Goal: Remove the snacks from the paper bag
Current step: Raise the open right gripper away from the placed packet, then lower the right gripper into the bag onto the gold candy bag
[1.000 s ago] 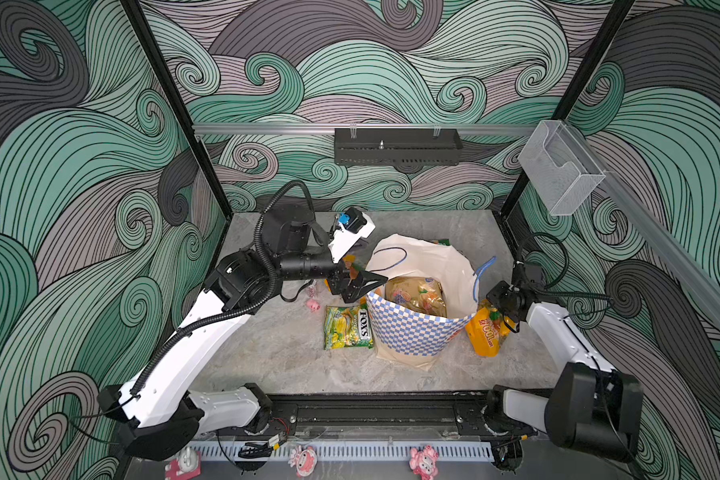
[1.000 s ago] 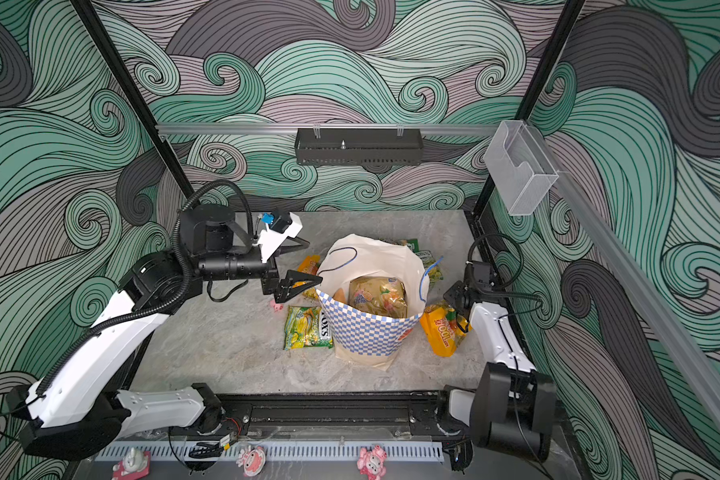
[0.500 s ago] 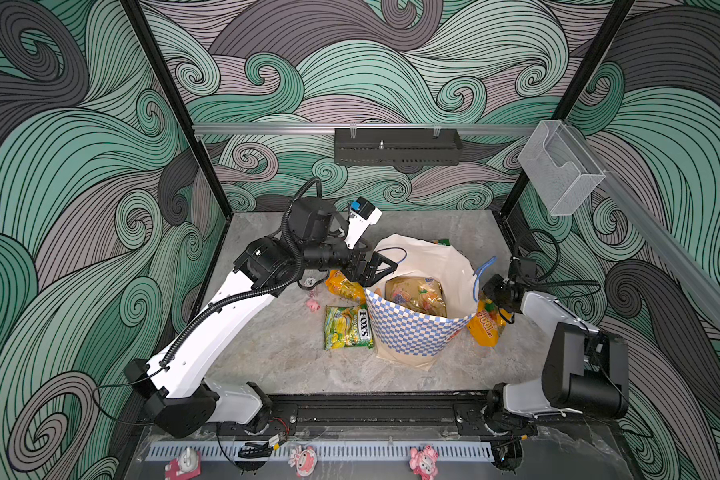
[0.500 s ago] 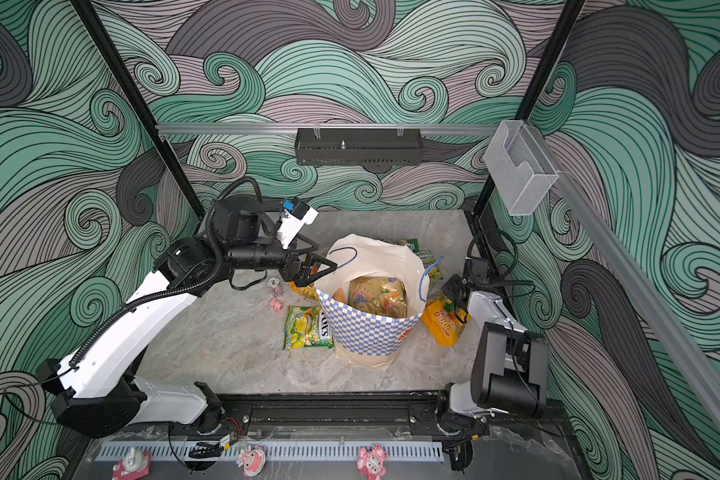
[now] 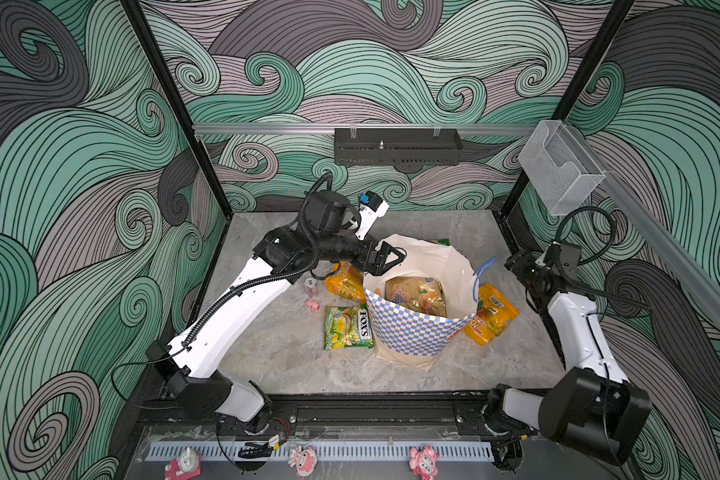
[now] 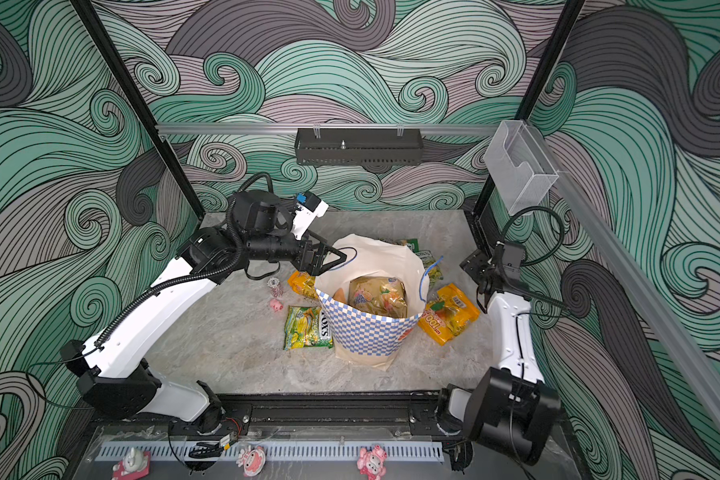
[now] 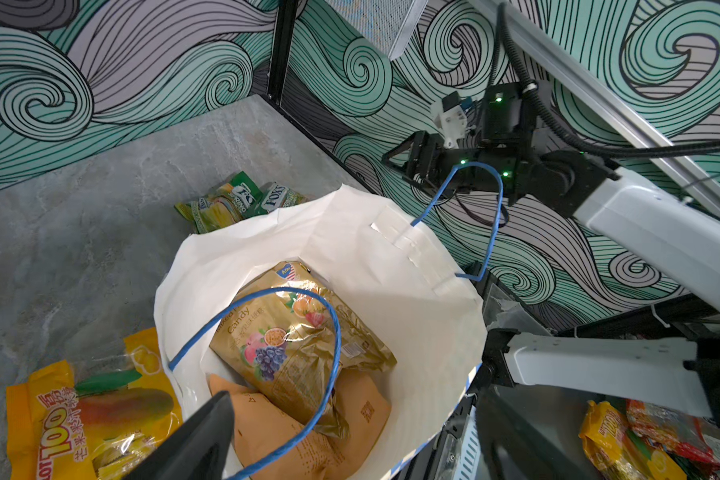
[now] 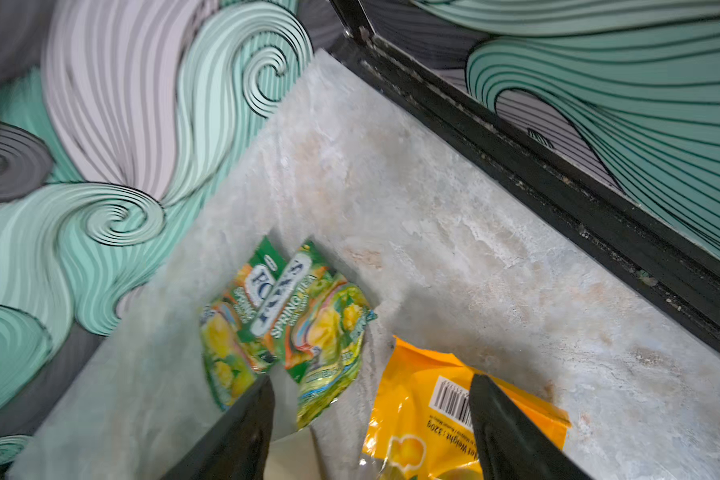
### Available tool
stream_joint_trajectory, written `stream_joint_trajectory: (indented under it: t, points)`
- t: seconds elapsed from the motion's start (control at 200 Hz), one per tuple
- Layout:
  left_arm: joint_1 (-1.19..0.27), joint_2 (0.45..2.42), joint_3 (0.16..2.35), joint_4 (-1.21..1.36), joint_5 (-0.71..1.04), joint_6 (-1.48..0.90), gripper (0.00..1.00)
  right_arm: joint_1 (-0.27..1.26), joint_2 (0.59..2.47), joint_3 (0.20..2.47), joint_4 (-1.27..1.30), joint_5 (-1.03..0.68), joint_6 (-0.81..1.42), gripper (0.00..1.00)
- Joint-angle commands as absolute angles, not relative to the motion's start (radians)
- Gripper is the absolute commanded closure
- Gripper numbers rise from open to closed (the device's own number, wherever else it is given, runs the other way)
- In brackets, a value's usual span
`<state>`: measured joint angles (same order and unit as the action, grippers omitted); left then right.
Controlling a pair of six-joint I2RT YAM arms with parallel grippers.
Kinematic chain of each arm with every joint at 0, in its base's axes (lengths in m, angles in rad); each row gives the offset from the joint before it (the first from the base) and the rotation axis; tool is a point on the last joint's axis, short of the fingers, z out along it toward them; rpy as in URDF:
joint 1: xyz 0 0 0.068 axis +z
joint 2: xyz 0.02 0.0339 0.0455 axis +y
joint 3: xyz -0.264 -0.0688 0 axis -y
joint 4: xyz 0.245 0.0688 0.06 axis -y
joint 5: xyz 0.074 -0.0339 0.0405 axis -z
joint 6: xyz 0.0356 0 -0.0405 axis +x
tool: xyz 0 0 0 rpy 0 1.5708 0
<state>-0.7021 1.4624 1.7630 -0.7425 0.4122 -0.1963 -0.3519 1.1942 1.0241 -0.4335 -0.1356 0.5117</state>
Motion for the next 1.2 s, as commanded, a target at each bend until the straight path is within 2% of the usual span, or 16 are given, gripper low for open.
stream_joint_trajectory:
  t: [0.0, 0.095, 0.24, 0.5, 0.635, 0.781, 0.851, 1.071, 1.196]
  points:
    - [-0.704, 1.454, 1.769, -0.665, 0.39, -0.199, 0.08, -0.349, 1.134, 1.099, -0.529, -0.217, 0.544, 0.24]
    - [-0.702, 1.454, 1.767, -0.647, 0.403, -0.182, 0.07, -0.349, 1.141, 1.197, -0.561, -0.281, 0.55, 0.2]
    - [-0.702, 1.45, 1.77, -0.643, 0.434, -0.139, 0.07, -0.349, 1.205, 1.413, -0.614, -0.5, 0.513, 0.13]
    - [-0.695, 1.429, 1.747, -0.652, 0.436, -0.083, 0.06, -0.308, 1.434, 1.898, -0.865, -0.761, 0.43, 0.09]
    - [-0.691, 1.382, 1.733, -0.677, 0.44, -0.054, 0.06, -0.262, 1.564, 2.137, -0.933, -0.876, 0.467, 0.07]
    - [-0.688, 1.342, 1.688, -0.674, 0.418, -0.037, 0.05, -0.131, 1.749, 2.566, -1.222, -0.82, 0.374, 0.04]
    - [-0.686, 1.32, 1.661, -0.656, 0.402, -0.036, 0.05, -0.087, 1.801, 2.684, -1.282, -0.808, 0.389, 0.01]
    - [-0.681, 1.243, 1.566, -0.614, 0.357, -0.008, 0.05, 0.038, 1.733, 2.624, -1.302, -0.691, 0.385, 0.01]
    - [-0.678, 1.207, 1.533, -0.626, 0.328, 0.032, 0.05, 0.122, 1.717, 2.64, -1.421, -0.594, 0.345, 0.01]
